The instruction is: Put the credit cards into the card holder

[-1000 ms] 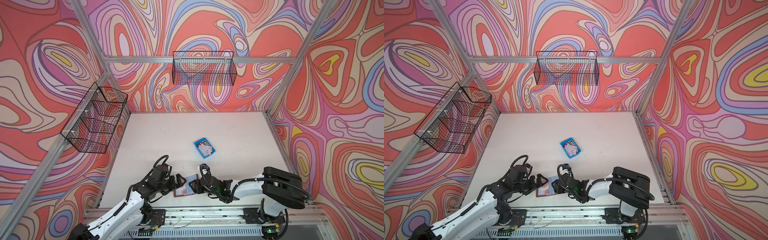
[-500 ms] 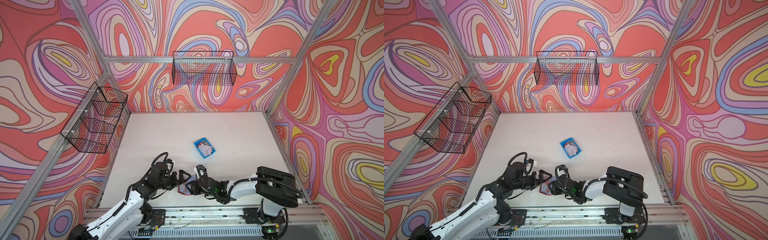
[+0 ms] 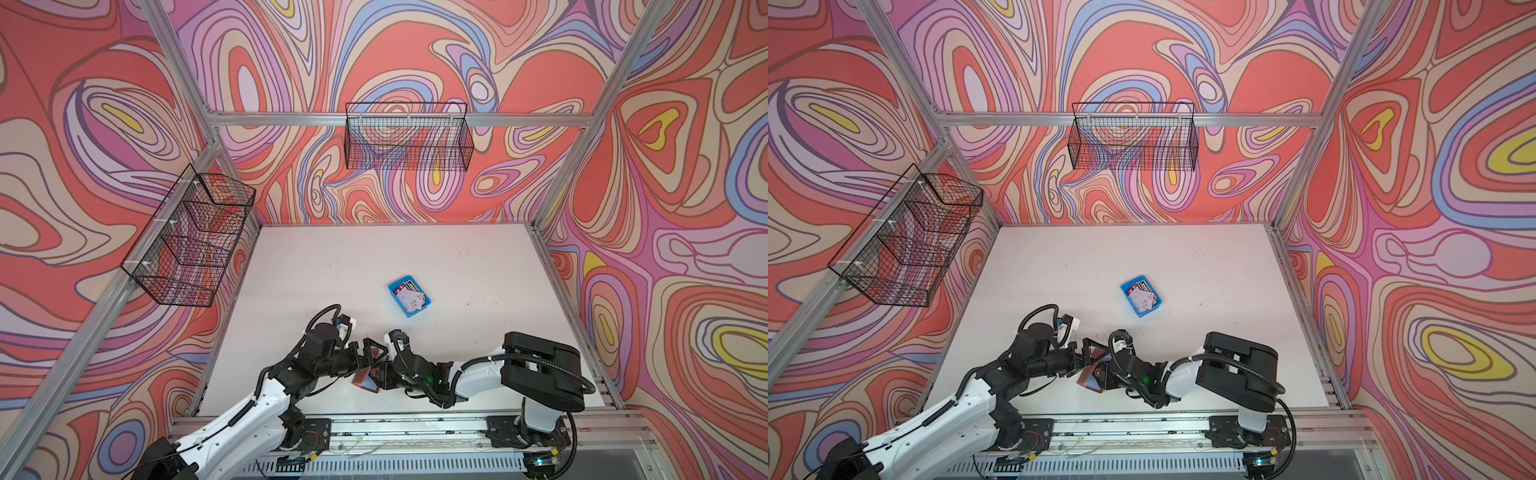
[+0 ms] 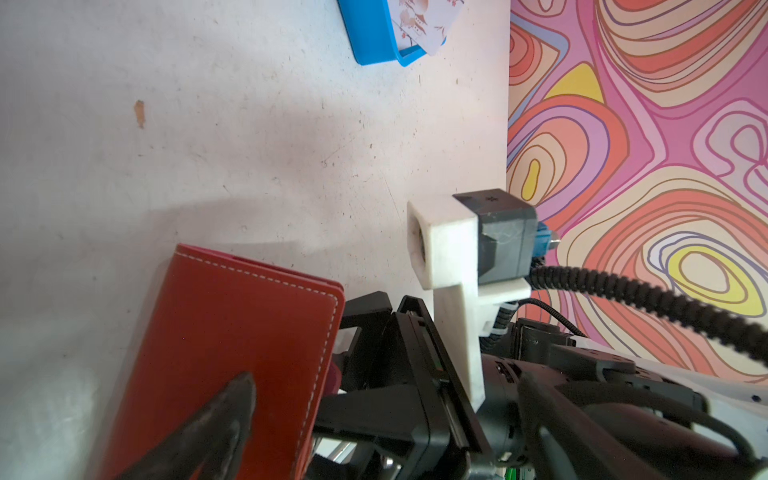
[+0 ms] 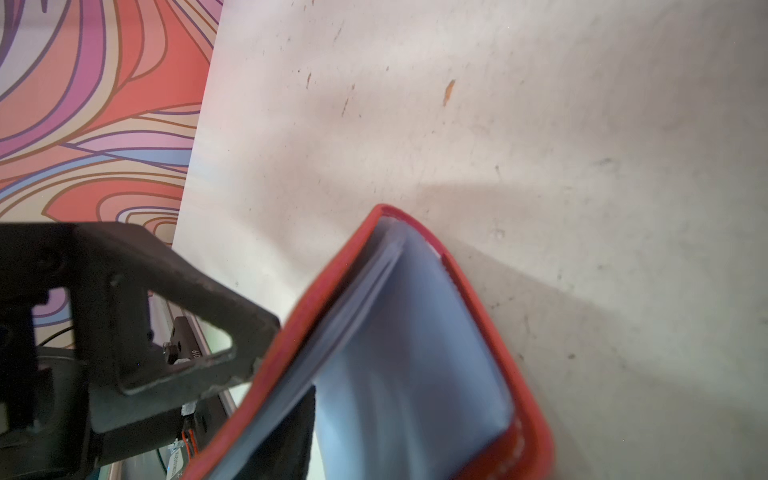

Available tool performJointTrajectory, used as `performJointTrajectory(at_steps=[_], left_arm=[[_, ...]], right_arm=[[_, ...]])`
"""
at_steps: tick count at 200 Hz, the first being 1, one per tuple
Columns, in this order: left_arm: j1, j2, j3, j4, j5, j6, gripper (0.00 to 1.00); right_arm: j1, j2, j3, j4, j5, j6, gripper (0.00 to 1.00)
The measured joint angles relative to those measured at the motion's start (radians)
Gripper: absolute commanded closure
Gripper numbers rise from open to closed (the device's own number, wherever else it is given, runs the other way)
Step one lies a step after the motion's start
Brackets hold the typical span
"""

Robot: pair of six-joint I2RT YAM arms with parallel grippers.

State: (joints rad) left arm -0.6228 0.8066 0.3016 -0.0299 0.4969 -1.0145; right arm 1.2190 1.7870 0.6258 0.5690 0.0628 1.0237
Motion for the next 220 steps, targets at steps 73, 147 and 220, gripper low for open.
performJointTrajectory(at_steps=[73, 147, 220], left_arm=[[-0.033, 0.019, 0.002, 0.012, -0.056, 0.000, 0.00], [-0.065, 0.053, 0.003, 0.022, -0.060, -0.002, 0.00], [-0.117, 0.059, 0.011, 0.023, -0.113, -0.007, 0.00]], right_arm=[[-0.013, -0.109, -0.052, -0.116, 0.037, -0.006, 0.46], [-0.053, -0.234, -0.090, -0.220, 0.076, -0.027, 0.45], [-0.062, -0.291, -0.124, -0.245, 0.082, -0.028, 0.45]])
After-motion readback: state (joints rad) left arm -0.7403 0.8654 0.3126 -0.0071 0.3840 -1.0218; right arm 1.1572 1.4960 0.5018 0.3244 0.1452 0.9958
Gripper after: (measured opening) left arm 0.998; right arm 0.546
